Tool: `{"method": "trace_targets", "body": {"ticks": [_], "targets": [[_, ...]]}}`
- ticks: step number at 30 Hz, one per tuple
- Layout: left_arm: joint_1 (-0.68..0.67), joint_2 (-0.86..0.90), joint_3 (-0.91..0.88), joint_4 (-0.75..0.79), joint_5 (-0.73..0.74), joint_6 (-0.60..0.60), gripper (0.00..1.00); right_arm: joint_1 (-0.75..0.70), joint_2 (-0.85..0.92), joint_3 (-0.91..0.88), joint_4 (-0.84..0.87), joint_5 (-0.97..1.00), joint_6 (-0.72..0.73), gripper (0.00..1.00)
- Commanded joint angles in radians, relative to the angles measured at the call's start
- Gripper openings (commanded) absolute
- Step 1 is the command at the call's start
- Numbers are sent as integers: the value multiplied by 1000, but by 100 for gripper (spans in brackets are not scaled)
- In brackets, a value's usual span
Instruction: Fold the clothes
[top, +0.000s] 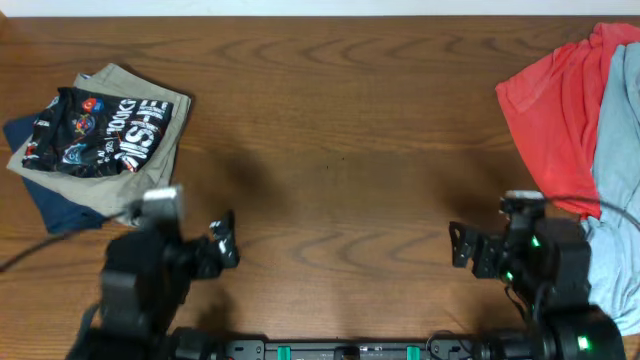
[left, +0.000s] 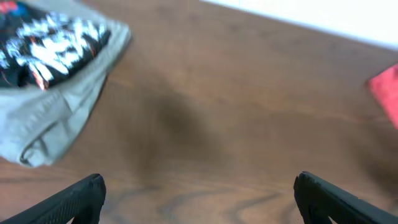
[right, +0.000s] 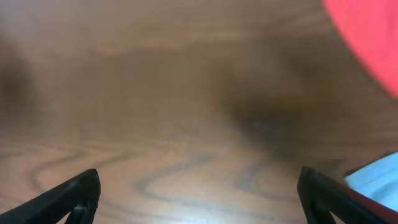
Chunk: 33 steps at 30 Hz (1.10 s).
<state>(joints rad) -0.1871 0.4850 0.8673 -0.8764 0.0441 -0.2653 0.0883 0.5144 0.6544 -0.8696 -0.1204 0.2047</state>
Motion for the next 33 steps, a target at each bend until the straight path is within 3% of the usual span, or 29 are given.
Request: {"method": "trace_targets", "body": {"ticks": [1, 23, 33], "targets": [[-2, -88, -13, 3, -19, -6, 98, 10, -64, -12, 2, 19, 4, 99], [-2, -147, -13, -5, -19, -6, 98, 10, -76, -12, -37, 19, 4, 99], [-2, -147, -13, -5, -19, -6, 98, 11, -192, -55, -48, 64, -47, 99]]}}
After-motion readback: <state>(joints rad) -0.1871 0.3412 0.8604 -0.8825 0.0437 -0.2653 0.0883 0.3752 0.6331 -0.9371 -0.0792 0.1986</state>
